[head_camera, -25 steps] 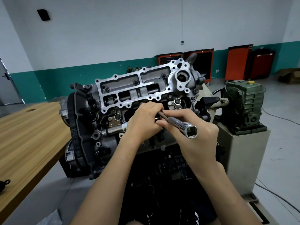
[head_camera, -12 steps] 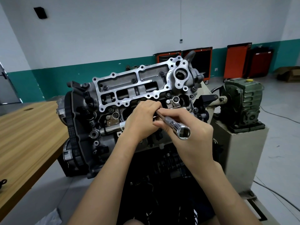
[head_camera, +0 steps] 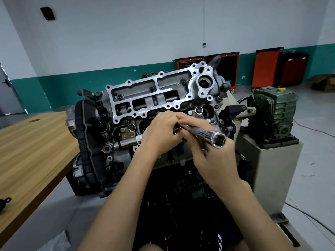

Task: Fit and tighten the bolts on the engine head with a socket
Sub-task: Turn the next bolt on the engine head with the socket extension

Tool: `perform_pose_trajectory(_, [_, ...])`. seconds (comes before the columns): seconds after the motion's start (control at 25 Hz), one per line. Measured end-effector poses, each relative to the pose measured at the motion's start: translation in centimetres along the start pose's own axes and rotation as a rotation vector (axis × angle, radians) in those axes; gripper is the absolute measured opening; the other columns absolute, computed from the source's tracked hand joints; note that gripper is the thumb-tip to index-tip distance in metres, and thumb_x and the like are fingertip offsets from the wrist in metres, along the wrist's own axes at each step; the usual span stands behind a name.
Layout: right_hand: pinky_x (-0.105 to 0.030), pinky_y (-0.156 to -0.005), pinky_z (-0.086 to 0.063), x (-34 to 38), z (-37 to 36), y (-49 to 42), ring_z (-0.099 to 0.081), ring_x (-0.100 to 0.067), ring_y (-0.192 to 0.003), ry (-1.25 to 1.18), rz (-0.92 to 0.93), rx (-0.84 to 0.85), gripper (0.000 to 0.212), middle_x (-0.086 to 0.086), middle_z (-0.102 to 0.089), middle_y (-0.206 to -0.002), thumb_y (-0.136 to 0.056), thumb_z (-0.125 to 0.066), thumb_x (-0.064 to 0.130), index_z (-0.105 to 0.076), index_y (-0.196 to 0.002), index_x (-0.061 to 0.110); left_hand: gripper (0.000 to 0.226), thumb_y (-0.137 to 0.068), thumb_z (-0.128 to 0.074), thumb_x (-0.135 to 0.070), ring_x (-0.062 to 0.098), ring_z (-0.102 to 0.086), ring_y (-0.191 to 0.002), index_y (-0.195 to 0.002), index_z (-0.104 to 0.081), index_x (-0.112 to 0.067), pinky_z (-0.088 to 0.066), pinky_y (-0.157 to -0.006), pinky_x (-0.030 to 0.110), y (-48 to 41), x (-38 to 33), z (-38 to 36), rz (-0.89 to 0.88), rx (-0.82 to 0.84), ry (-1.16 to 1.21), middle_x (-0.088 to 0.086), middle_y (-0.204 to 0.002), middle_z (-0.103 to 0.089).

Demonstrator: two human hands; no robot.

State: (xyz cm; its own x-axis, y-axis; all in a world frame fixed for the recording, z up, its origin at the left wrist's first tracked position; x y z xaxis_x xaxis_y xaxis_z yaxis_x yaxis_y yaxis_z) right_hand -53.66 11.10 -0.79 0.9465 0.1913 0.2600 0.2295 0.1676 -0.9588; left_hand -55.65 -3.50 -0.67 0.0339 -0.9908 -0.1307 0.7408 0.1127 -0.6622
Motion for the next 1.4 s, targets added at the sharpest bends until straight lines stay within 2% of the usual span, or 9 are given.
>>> perform_pose_trajectory(0.12, [-0.016,-0.085,-0.051,-0.2,0.1,-0.3,-0.066,-0.011,-0.092,0.084,0.025,-0.003,0.029,-0.006,-0.072,-0.101,-0.077,-0.072,-0.015,-0.07,-0.104,-0.003,0.009,-0.079,-0.055,-0.018,0.004,-0.035,-0.08,-0.079,-0.048,-0.023,-0.028,-0.072,0.009,0.0,0.0,0.0,-0.009,-0.003,-0.009,-0.014,-0.081,-0.046])
perform_pose_trajectory(0.28, [-0.03,-0.06,-0.052,-0.3,1.3,-0.4,-0.067,-0.02,-0.066,0.013,-0.016,-0.108,0.021,-0.007,-0.072,-0.079,-0.076,-0.079,0.013,-0.072,-0.092,0.0,0.01,-0.079,-0.058,-0.019,0.017,-0.046,-0.086,-0.086,-0.053,-0.014,-0.029,-0.071,0.023,-0.2,0.1,-0.5,-0.029,0.041,-0.081,-0.005,-0.087,-0.053])
perform_pose_trajectory(0.44, [-0.022,-0.089,-0.052,0.1,-0.4,0.0,-0.066,-0.013,-0.099,-0.016,0.001,0.043,0.025,-0.009,-0.071,-0.106,-0.084,-0.067,-0.008,-0.067,-0.109,-0.005,0.009,-0.08,-0.053,-0.017,0.008,-0.041,-0.087,-0.088,-0.056,-0.016,-0.028,-0.066,0.013,0.0,0.2,0.1,0.006,-0.004,-0.025,-0.013,-0.087,-0.049])
perform_pose_trajectory(0.64, [-0.031,-0.061,-0.051,-0.3,0.8,-0.5,-0.067,-0.026,-0.065,0.044,0.005,-0.067,0.024,-0.007,-0.072,-0.08,-0.074,-0.081,0.002,-0.072,-0.097,0.002,0.008,-0.08,-0.056,-0.016,0.018,-0.046,-0.086,-0.086,-0.053,-0.012,-0.026,-0.07,0.021,-0.2,-0.1,-0.4,-0.039,0.026,-0.093,-0.002,-0.086,-0.054])
perform_pose_trajectory(0.84, [-0.025,-0.087,-0.053,0.2,-0.6,0.3,-0.067,-0.015,-0.096,-0.012,0.041,0.044,0.031,-0.011,-0.071,-0.104,-0.08,-0.069,-0.015,-0.066,-0.109,-0.007,0.012,-0.079,-0.053,-0.017,0.009,-0.038,-0.083,-0.089,-0.056,-0.013,-0.023,-0.068,0.016,-0.1,0.1,0.0,-0.011,0.012,-0.044,-0.006,-0.087,-0.053])
perform_pose_trajectory(1.04, [-0.028,-0.061,-0.051,-0.2,0.5,-0.4,-0.067,-0.023,-0.065,0.097,0.033,-0.066,0.025,-0.01,-0.071,-0.077,-0.073,-0.082,0.001,-0.073,-0.096,0.001,0.012,-0.081,-0.052,-0.02,0.015,-0.045,-0.088,-0.09,-0.055,-0.012,-0.024,-0.069,0.02,0.0,-0.1,-0.3,-0.028,0.032,-0.106,-0.003,-0.09,-0.056])
perform_pose_trajectory(1.12, [-0.025,-0.071,-0.054,-0.2,0.4,-0.3,-0.069,-0.024,-0.077,0.034,0.015,-0.054,0.023,-0.01,-0.073,-0.088,-0.079,-0.077,0.004,-0.071,-0.1,-0.001,0.008,-0.081,-0.055,-0.018,0.011,-0.043,-0.088,-0.088,-0.056,-0.015,-0.023,-0.066,0.018,0.0,-0.1,-0.1,-0.012,0.011,-0.055,-0.006,-0.089,-0.055])
perform_pose_trajectory(1.24, [-0.017,-0.092,-0.049,-0.2,-0.3,0.1,-0.065,-0.012,-0.1,0.007,0.018,0.037,0.028,-0.008,-0.07,-0.107,-0.082,-0.067,-0.012,-0.067,-0.109,-0.005,0.011,-0.079,-0.055,-0.018,0.004,-0.038,-0.086,-0.09,-0.059,-0.019,-0.028,-0.071,0.008,0.1,0.1,0.2,0.008,-0.014,0.008,-0.014,-0.088,-0.051])
perform_pose_trajectory(1.4, [-0.028,-0.067,-0.054,-0.6,0.9,-0.4,-0.068,-0.018,-0.073,-0.009,0.0,-0.058,0.021,-0.006,-0.074,-0.085,-0.077,-0.079,0.002,-0.072,-0.097,0.0,0.01,-0.079,-0.057,-0.019,0.017,-0.047,-0.087,-0.087,-0.055,-0.013,-0.033,-0.075,0.024,-0.2,0.1,-0.4,-0.011,0.035,-0.076,-0.003,-0.088,-0.056])
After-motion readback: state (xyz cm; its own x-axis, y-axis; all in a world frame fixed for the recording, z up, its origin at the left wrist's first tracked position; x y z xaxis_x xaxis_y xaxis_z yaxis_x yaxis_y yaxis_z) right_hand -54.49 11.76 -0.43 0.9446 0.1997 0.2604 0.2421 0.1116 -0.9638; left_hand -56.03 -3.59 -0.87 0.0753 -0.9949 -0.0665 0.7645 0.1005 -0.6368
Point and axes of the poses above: each hand's wrist, its own y-axis away from the middle knuckle, its own z-axis out of the back of the hand, x = y × z, the point moved 8 cm from there along -y, towards the middle knuckle
